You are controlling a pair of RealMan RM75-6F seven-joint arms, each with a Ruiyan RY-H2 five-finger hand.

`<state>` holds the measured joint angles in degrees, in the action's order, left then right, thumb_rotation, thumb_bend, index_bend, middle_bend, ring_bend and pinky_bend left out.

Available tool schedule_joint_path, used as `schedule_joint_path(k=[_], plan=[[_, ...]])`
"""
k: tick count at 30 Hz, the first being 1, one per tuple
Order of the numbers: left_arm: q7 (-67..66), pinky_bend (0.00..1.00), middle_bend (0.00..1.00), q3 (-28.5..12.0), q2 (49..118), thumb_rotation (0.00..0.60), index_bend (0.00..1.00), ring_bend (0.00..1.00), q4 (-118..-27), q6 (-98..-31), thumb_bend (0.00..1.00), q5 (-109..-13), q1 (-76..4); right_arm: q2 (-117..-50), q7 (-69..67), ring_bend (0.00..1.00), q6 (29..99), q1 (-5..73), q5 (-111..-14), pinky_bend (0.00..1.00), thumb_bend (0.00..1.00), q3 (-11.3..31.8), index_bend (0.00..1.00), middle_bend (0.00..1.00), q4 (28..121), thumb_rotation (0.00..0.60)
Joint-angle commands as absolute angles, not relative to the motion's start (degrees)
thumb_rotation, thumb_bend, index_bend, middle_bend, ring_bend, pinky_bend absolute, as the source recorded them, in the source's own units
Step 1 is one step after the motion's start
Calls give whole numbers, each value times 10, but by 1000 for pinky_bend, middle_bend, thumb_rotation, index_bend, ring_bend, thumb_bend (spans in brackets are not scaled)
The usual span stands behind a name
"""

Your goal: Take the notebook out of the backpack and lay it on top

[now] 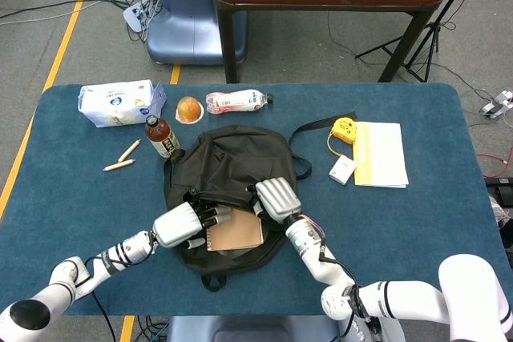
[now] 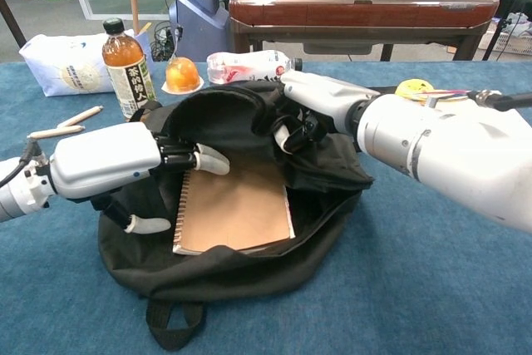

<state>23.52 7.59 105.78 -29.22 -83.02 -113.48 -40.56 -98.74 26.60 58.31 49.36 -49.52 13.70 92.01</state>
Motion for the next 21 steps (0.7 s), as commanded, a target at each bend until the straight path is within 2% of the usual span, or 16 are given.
schedule_joint_path(k=[1, 10, 21], plan=[[232, 329, 129, 89, 1078, 600, 125, 175, -261, -837, 227, -1133, -405, -988, 267, 413, 583, 494, -495, 454, 757, 137, 606, 514, 920, 600], [243, 326, 111, 108, 1098, 600, 89, 160, -222, -831, 192, -1120, -404, -991, 268, 413, 582, 495, -492, 454, 757, 135, 606, 514, 918, 600], [276, 320, 111, 103, 1130, 600, 92, 159, -217, -804, 179, -1088, -416, -989, 267, 413, 586, 493, -492, 454, 757, 134, 606, 514, 920, 600]])
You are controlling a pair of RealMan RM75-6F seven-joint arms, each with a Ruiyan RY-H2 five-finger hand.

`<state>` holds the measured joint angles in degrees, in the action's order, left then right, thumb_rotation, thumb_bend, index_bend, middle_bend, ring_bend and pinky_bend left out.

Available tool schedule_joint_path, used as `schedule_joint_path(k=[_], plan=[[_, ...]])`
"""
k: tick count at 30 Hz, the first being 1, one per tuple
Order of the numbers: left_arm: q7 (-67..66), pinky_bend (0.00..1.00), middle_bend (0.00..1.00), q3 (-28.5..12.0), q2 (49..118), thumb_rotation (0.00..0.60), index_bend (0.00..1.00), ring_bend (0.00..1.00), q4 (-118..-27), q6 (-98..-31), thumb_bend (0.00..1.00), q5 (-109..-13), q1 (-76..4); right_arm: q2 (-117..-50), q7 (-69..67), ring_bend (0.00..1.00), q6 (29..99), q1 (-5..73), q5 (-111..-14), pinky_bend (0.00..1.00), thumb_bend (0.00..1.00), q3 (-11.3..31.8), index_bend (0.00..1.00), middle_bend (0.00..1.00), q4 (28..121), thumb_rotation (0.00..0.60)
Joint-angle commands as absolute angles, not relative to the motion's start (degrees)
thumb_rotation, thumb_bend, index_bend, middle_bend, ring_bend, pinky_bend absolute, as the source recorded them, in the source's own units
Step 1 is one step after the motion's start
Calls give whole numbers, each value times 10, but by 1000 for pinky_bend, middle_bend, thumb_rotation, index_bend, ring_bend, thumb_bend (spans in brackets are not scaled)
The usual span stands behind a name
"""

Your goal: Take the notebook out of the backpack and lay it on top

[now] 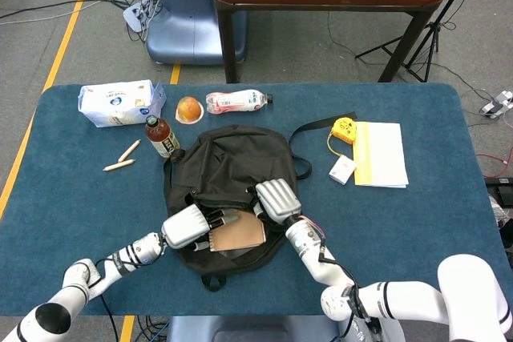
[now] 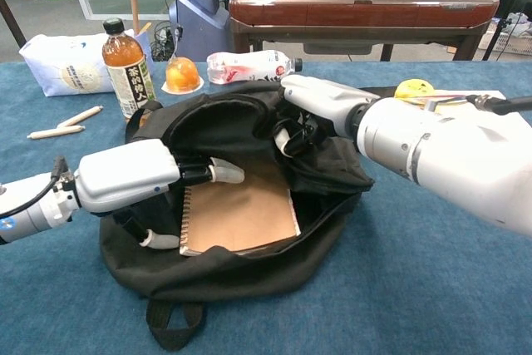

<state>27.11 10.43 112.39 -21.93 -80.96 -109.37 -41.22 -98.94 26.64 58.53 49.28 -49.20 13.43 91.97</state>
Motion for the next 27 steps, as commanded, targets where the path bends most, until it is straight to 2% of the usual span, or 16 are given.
schedule_joint_path(k=[1, 6, 12, 20, 27], plan=[[278, 320, 111, 102, 1133, 600, 93, 158, -216, -802, 179, -1086, -416, -989, 267, 413, 586, 492, -492, 454, 757, 134, 606, 514, 921, 600], [292, 315, 111, 99, 1147, 600, 130, 158, -209, -788, 176, -1072, -420, -989, 266, 413, 588, 492, -493, 455, 757, 135, 606, 514, 921, 600], [314, 314, 114, 96, 1158, 600, 246, 158, -206, -770, 182, -1056, -422, -990, 264, 413, 589, 492, -494, 455, 757, 137, 606, 514, 918, 600], [318, 314, 139, 102, 1164, 600, 301, 160, -198, -768, 374, -1052, -426, -993, 263, 419, 585, 493, -492, 454, 757, 137, 605, 514, 908, 600], [320, 314, 148, 101, 1171, 600, 358, 176, -191, -775, 439, -1045, -427, -994, 265, 420, 585, 494, -491, 455, 757, 138, 605, 514, 905, 600]])
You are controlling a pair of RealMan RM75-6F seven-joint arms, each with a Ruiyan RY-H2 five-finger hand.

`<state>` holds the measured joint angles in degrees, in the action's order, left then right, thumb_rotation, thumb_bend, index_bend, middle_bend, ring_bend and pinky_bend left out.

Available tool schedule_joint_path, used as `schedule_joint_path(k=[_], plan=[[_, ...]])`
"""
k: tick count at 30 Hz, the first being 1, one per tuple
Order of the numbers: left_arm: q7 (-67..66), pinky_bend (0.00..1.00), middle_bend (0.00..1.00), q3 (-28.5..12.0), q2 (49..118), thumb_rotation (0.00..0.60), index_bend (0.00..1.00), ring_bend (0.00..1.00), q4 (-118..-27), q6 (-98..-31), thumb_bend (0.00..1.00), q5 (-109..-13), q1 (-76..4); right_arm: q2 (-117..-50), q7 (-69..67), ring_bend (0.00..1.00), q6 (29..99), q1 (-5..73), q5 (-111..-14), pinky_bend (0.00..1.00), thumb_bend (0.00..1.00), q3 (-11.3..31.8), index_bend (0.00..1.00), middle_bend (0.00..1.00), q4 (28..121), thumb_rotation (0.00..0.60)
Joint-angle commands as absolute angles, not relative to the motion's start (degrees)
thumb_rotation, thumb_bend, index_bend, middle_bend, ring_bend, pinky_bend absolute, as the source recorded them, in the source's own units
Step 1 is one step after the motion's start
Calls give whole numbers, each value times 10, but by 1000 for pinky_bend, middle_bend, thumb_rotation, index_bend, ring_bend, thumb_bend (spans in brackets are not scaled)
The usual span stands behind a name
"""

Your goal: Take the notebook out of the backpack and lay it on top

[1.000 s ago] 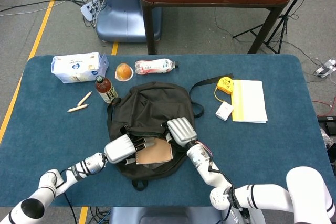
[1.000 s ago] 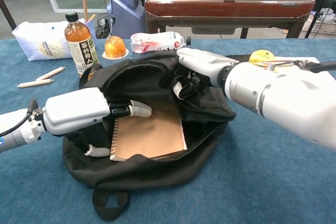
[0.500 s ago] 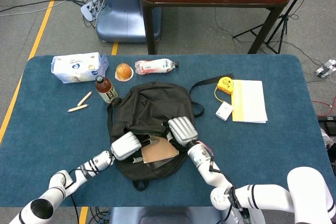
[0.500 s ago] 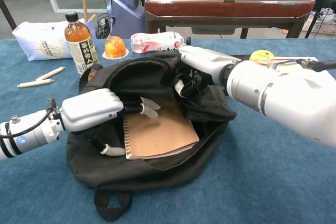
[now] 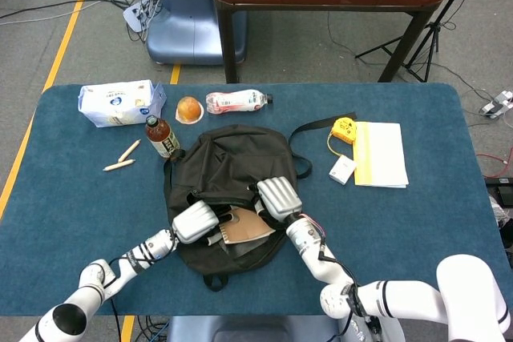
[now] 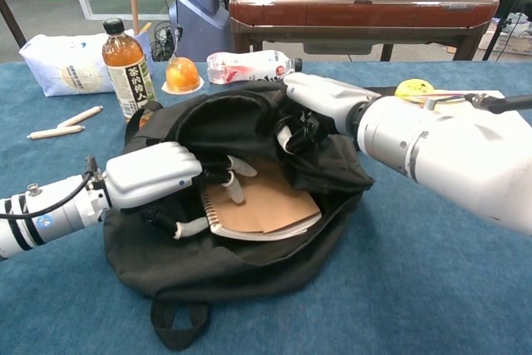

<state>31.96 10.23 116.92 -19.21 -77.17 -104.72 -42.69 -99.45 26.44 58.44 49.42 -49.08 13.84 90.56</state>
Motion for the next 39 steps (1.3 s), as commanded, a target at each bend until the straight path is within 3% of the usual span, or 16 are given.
schedule_joint_path(k=[1, 9, 14, 19, 28, 39], plan=[[322, 314, 151, 101, 1172, 600, 380, 180, -191, -778, 452, -1044, -427, -994, 266, 420, 585, 495, -491, 455, 757, 138, 606, 514, 905, 600], [339, 314, 209, 101, 1174, 600, 571, 214, -191, -794, 549, -1039, -426, -985, 267, 421, 587, 497, -485, 454, 757, 150, 606, 514, 913, 600], [365, 384, 512, 95, 1167, 600, 667, 422, -209, -822, 570, -1031, -417, -978, 267, 420, 587, 499, -482, 455, 757, 156, 606, 514, 922, 600], [382, 489, 696, 91, 1144, 600, 706, 573, -239, -866, 576, -1027, -402, -976, 261, 421, 582, 502, -474, 455, 757, 161, 606, 514, 922, 600], [396, 565, 767, 67, 1065, 600, 712, 645, -347, -953, 577, -1015, -382, -978, 248, 421, 572, 503, -469, 455, 757, 159, 606, 514, 913, 600], [400, 617, 805, 21, 918, 600, 718, 692, -593, -998, 577, -995, -369, -975, 224, 421, 550, 502, -470, 455, 736, 150, 603, 476, 916, 600]])
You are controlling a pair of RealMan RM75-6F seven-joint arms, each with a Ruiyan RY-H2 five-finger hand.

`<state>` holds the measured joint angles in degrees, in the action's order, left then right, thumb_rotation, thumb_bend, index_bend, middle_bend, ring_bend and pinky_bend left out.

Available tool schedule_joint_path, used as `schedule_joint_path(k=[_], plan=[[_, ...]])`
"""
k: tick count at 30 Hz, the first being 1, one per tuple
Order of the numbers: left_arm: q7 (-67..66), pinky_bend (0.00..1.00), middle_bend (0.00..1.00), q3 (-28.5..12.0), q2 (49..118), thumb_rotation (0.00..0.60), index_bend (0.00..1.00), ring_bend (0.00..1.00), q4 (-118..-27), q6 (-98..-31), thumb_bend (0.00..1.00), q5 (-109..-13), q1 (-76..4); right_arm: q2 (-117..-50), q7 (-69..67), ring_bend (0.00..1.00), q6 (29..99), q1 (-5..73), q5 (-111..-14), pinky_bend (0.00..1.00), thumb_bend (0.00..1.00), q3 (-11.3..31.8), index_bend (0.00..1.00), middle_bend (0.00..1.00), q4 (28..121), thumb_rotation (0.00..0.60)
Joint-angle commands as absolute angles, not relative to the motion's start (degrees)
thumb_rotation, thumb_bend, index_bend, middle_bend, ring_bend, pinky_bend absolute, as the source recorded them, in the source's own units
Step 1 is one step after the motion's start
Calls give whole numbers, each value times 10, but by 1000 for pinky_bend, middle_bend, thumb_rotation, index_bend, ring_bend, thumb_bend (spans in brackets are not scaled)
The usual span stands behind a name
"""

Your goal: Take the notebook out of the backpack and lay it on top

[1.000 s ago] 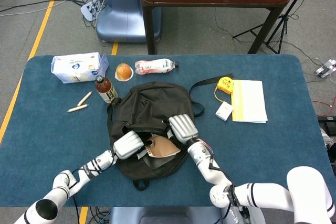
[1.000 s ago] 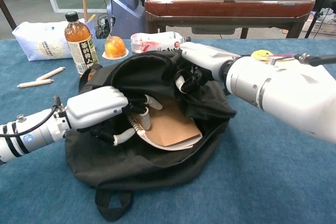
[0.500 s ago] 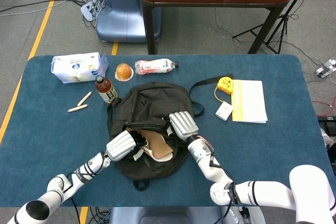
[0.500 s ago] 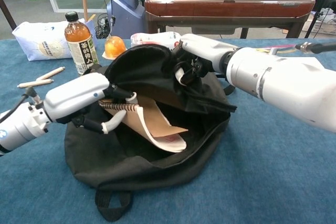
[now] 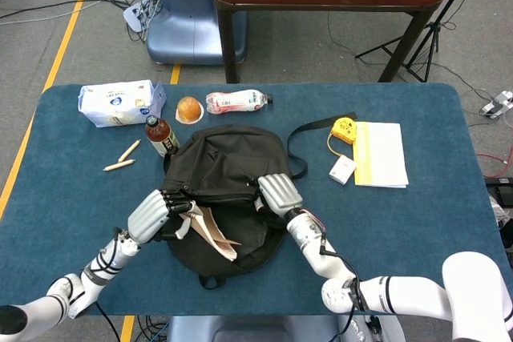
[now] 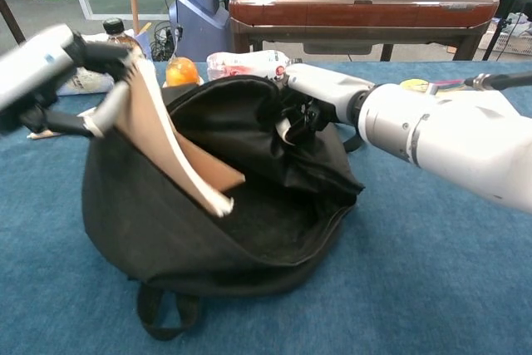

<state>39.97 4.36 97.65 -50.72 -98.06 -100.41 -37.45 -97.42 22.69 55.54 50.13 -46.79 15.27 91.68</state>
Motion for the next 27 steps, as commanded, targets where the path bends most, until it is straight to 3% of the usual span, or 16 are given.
schedule_joint_path(k=[1, 7, 11, 14, 20, 27], plan=[[402, 617, 806, 19, 906, 600, 718, 692, -614, -996, 577, -994, -369, -974, 222, 421, 546, 502, -472, 455, 728, 148, 590, 467, 917, 600], [441, 618, 806, 20, 844, 600, 715, 692, -750, -950, 577, -977, -366, -978, 210, 383, 531, 509, -489, 455, 662, 144, 510, 418, 928, 600], [455, 619, 806, 21, 835, 600, 714, 692, -786, -928, 576, -977, -364, -985, 217, 370, 534, 514, -496, 447, 626, 138, 505, 404, 932, 600], [469, 619, 806, 14, 832, 600, 713, 692, -809, -918, 577, -976, -366, -983, 227, 332, 524, 519, -492, 411, 540, 129, 465, 358, 940, 600], [466, 620, 806, -9, 812, 600, 710, 692, -843, -905, 577, -974, -372, -948, 227, 163, 496, 522, -488, 290, 274, 113, 179, 172, 975, 600], [443, 620, 806, -39, 776, 600, 707, 692, -863, -889, 577, -953, -371, -887, 192, 124, 493, 498, -553, 237, 143, 91, 94, 138, 1036, 600]])
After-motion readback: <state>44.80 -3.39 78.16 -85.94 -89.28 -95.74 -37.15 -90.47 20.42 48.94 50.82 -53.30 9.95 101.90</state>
